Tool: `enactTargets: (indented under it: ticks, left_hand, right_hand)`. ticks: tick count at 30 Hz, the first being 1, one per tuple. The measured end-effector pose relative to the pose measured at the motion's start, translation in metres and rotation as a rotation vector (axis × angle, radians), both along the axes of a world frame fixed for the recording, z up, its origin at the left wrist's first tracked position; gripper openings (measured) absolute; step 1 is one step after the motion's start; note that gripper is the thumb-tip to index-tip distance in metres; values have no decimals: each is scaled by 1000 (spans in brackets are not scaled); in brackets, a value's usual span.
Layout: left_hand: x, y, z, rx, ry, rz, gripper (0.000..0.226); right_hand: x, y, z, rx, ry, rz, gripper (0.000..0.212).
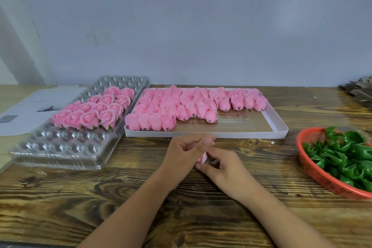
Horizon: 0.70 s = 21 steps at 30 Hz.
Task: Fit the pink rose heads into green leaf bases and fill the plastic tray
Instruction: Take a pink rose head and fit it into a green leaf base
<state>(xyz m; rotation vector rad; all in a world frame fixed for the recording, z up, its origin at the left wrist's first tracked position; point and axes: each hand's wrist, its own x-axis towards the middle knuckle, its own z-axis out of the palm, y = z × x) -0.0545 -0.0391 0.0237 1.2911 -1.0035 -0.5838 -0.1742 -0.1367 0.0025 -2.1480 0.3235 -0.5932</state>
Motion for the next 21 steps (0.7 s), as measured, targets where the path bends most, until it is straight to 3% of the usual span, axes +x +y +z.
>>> enactTargets:
  ticks: [3, 7, 10, 16, 21]
  left_hand:
    - [0, -1, -3, 14, -36, -22, 11]
    - [1, -4, -8, 55, -69, -1, 21]
    - [-1, -5, -6, 82, -106, 4, 26]
    - [2, -3, -4, 139, -121, 9, 62]
    - [6, 2, 6, -66, 60, 74, 19]
  right_hand:
    - [0, 1, 0, -7, -23, 4, 29]
    - [0, -3, -5, 37, -30, -43, 17]
    - [0, -2, -1, 75, -72, -20, 31]
    - [0, 0, 2, 188, -155, -21, 24]
    - [2, 2, -1, 148, -74, -36, 27]
